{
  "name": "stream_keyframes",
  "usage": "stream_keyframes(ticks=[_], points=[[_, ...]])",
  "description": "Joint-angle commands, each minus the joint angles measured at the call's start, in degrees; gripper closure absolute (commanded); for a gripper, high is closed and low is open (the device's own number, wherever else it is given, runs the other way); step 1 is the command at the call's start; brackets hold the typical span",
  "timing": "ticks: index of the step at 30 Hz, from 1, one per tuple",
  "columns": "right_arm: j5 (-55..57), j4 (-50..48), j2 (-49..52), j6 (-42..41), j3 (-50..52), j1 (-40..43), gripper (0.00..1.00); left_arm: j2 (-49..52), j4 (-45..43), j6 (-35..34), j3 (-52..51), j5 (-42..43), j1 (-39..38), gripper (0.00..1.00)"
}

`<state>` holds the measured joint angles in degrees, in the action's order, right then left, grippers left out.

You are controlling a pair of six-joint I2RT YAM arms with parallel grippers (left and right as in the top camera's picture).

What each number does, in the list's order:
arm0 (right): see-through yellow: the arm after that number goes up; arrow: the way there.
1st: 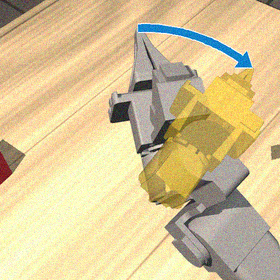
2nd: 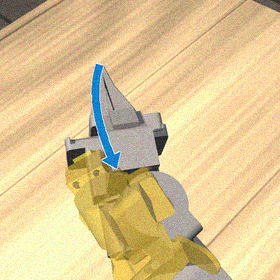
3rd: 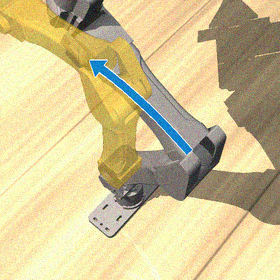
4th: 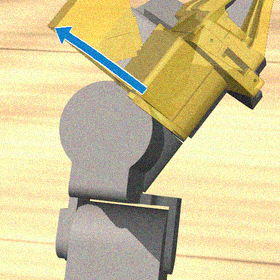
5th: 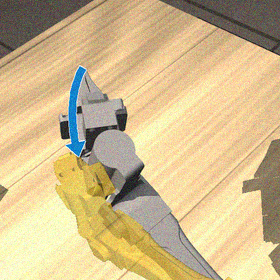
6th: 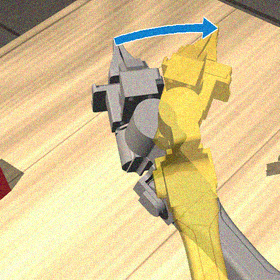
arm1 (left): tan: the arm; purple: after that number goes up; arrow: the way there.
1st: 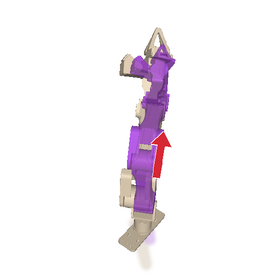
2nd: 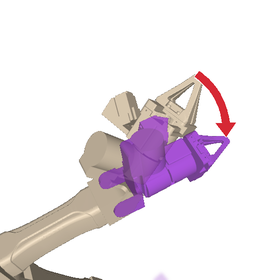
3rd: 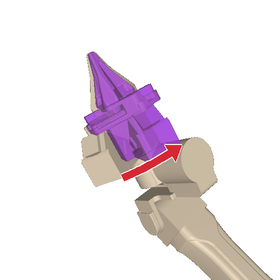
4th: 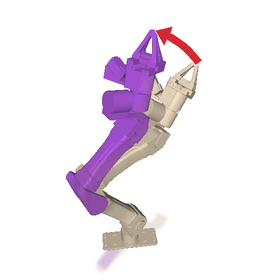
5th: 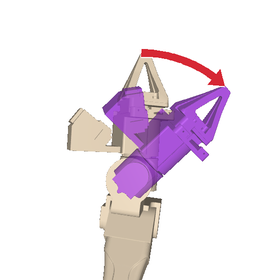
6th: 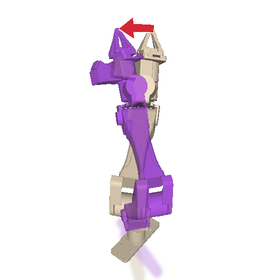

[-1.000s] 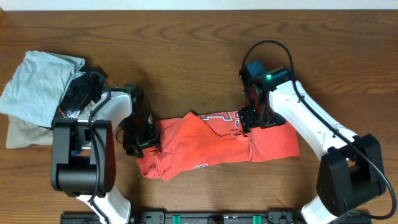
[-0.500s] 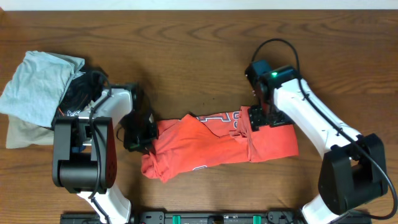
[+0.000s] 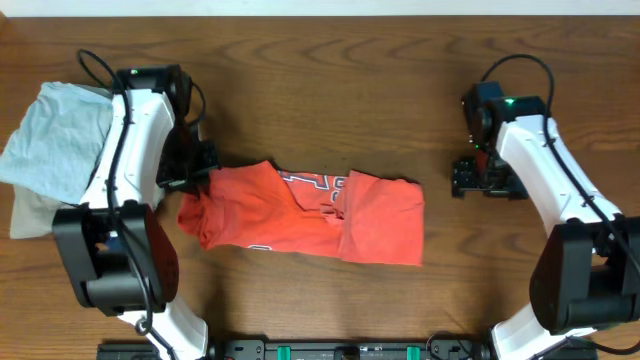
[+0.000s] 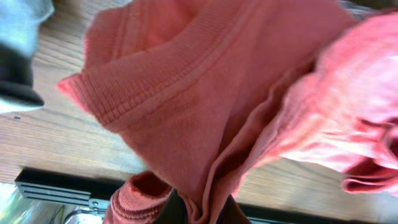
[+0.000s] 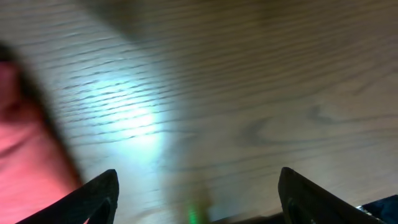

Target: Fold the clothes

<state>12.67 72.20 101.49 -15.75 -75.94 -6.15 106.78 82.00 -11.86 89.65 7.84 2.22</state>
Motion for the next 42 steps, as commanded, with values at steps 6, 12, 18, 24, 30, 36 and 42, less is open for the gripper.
stream_keyframes(ticks=[6,12,18,24,30,36,42], points=[[0.59,0.04,-1.42,1.25,-0.04,1.6,0.19,-4.63,-1.33,-4.22,2.05,13.77,-12.7,0.94],[0.39,0.39,-1.42,1.27,-0.02,1.6,0.18,-4.66,-9.22,-9.55,2.05,16.2,-27.43,0.94],[0.37,0.57,-1.42,1.68,-0.02,1.6,0.17,-4.55,-17.66,-15.15,2.03,16.17,-39.34,0.94],[-1.77,0.74,-1.42,2.82,-0.02,1.6,0.17,-4.2,-25.05,-16.98,2.03,14.6,-45.9,0.93],[-1.99,1.14,-1.42,2.99,-0.02,1.6,0.17,-3.54,-25.83,-17.4,1.22,13.94,-46.66,0.92],[-2.6,1.18,-1.42,2.99,-0.02,1.6,0.17,-3.04,-26.91,-17.4,1.07,13.97,-46.69,0.92],[-2.6,1.49,-1.42,2.97,-0.02,1.6,0.17,-2.89,-27.54,-17.4,0.02,14.01,-47.04,0.72]])
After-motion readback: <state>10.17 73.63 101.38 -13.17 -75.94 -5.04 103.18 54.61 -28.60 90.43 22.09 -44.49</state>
